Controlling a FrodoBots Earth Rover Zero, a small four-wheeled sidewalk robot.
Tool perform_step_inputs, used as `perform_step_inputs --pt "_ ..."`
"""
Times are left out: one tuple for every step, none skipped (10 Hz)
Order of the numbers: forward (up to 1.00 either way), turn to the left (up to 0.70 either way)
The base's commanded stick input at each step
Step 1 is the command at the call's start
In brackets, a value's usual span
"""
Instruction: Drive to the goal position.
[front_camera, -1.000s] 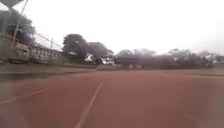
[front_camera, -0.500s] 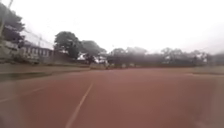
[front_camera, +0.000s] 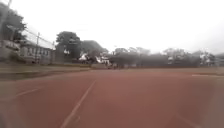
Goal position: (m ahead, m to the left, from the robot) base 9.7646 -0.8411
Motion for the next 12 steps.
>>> perform_step_inputs --pt "1.0 0.0" --pt "1.0 0.0" --pt "1.0 0.0" --pt "1.0 0.0" --pt "1.0 0.0" --pt "1.0 0.0" --pt "1.0 0.0" --pt "1.0 0.0" --pt "1.0 0.0" --pt "1.0 0.0" --pt "1.0 0.0" --pt "1.0 0.0"
